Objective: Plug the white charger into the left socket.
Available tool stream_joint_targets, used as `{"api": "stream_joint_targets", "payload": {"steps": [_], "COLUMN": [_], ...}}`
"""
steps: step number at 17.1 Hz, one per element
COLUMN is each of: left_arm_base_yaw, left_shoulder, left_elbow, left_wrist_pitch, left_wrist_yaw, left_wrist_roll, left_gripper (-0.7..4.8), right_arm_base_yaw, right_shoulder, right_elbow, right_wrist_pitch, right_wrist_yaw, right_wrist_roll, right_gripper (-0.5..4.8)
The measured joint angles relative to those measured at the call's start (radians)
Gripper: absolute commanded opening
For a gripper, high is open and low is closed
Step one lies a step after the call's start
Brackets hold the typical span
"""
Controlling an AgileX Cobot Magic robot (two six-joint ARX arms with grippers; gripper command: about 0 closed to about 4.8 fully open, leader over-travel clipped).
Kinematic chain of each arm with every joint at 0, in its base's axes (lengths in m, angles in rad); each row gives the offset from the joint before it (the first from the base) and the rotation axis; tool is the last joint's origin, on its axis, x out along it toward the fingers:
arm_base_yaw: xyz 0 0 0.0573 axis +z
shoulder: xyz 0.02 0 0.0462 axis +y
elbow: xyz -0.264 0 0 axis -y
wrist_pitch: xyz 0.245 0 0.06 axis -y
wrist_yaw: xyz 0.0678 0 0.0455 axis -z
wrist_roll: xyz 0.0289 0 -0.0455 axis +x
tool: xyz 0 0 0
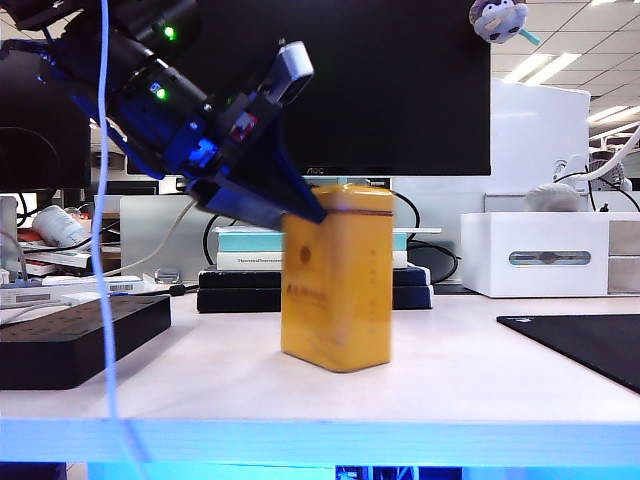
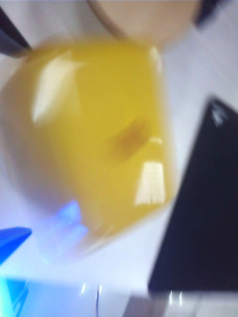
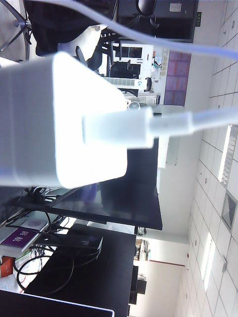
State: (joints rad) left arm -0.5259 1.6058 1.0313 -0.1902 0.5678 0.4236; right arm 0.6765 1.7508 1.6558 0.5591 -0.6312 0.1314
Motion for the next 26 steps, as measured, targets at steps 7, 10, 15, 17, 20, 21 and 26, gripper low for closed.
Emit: {"api": "stream_joint_targets", "payload": {"steps": [7, 10, 15, 17, 20, 21, 26], "left_arm_base_yaw": [-0.011, -0.04, -0.119, -0.126, -0.105, -0.083, 0.057], "left_shoulder": [0.005, 0.006, 0.006, 0.006, 0.006, 0.005, -0.104], "left_elbow": [0.0, 0.0, 0.0, 0.0, 0.0, 0.0, 0.0], "left_wrist_pitch": [0.034, 0.065, 0.161, 0.198, 0.201, 0.199, 0.17], "left_wrist_yaw": [0.017, 0.032, -0.005, -0.044, -0.055, -0.055, -0.053], "left_wrist_roll": [-0.102, -0.129, -0.14, -0.145, -0.146, -0.153, -0.163], "left_gripper": [4.79, 4.79, 4.79, 4.79, 4.79, 4.79, 4.79], "right_arm_base_yaw": [0.002, 0.003, 0.003, 0.003, 0.003, 0.003, -0.007], "right_shoulder": [0.0, 0.0, 0.0, 0.0, 0.0, 0.0, 0.0], "right_elbow": [0.0, 0.0, 0.0, 0.0, 0.0, 0.0, 0.0], "right_wrist_pitch": [0.0, 0.0, 0.0, 0.0, 0.0, -0.003, -0.111], "right_wrist_yaw": [0.0, 0.0, 0.0, 0.0, 0.0, 0.0, 0.0], "right_wrist_roll": [0.0, 0.0, 0.002, 0.003, 0.003, 0.003, -0.016], "right_gripper": [0.89, 0.89, 0.89, 0.89, 0.89, 0.89, -0.04]}}
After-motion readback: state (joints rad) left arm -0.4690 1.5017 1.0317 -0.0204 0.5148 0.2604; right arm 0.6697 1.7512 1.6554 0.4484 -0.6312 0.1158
